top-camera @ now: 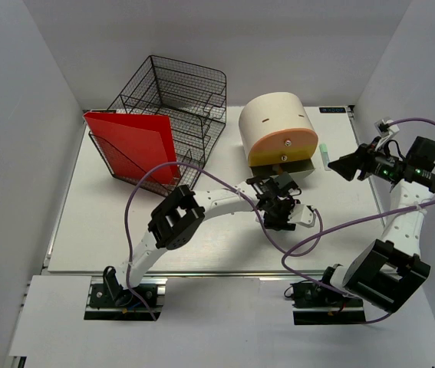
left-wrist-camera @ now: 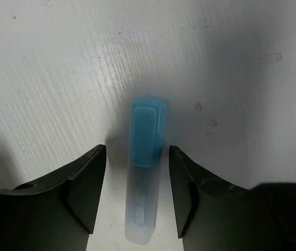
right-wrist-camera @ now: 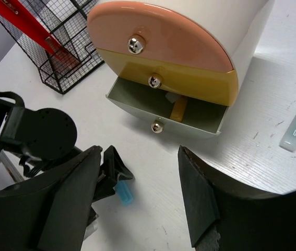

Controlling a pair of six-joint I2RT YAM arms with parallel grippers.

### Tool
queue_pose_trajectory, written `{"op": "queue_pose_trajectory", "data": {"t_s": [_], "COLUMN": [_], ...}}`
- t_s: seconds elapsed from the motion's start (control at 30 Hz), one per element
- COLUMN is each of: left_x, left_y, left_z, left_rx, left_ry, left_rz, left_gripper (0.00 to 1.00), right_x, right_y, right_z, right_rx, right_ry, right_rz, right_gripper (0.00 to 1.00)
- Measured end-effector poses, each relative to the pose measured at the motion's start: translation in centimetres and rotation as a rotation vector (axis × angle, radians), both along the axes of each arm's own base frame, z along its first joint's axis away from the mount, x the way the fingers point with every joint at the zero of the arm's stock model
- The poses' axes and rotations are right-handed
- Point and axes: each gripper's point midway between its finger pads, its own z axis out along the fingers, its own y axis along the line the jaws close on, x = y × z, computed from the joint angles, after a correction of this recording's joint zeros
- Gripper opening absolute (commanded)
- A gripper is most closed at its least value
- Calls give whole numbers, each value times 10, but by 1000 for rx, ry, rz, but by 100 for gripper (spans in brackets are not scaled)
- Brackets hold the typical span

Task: Organize the desk

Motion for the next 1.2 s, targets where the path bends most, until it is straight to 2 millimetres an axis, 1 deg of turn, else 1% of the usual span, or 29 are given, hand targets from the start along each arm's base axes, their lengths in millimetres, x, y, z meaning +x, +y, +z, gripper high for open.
{"op": "queue_pose_trajectory", "data": {"t_s": [0.1, 0.27, 0.47, 0.53, 0.57, 0.6, 0.73, 0.77, 0.83, 0.87, 0.9, 0.97, 1.0, 1.1, 1.17, 1.2], "left_x": [2, 5, -3, -5, -6, -7, -8, -8, -8, -8, -8, -6, -5, 6, 19, 27], "left_y": [2, 5, 10, 13, 14, 14, 15, 16, 17, 19, 21, 27, 29, 33, 33, 31], "left_z": [0, -2, -4, -4, -5, -5, -6, -6, -5, -5, -4, -3, -2, 3, 14, 23], "left_rx": [6, 16, 32, 40, 43, 45, 47, 43, 26, 24, 22, 26, 28, 25, 7, -12], "left_ry": [4, 20, 62, 75, 80, 85, 87, 84, 75, 70, 66, 52, 43, -9, -69, -102], "left_rz": [6, 10, -17, -21, -23, -26, -25, -21, -12, -3, 9, 36, 53, 118, 172, 198], "left_gripper": [60, 53, 50, 47, 45, 34, 12, 10, 4, 3, 2, 0, 0, 0, 0, 0], "right_x": [-3, -7, -11, -12, -13, -13, -15, -16, -16, -16, -17, -17, -17, -17, -17, -17], "right_y": [1, 0, 0, 0, 0, 0, -1, -2, -3, -3, -4, -5, -6, -7, -9, -10], "right_z": [5, 6, 7, 7, 7, 8, 8, 8, 8, 8, 8, 8, 8, 7, 6, 6], "right_rx": [-1, 11, 25, 30, 34, 36, 44, 45, 43, 40, 37, 28, 24, 7, -9, -18], "right_ry": [-22, -27, -33, -31, -29, -30, -34, -34, -39, -42, -45, -52, -55, -62, -66, -67], "right_rz": [7, 15, 23, 24, 25, 25, 27, 26, 25, 25, 24, 23, 23, 19, 14, 11], "right_gripper": [66, 66, 66, 66, 66, 66, 64, 64, 57, 53, 38, 14, 0, 0, 0, 0]}}
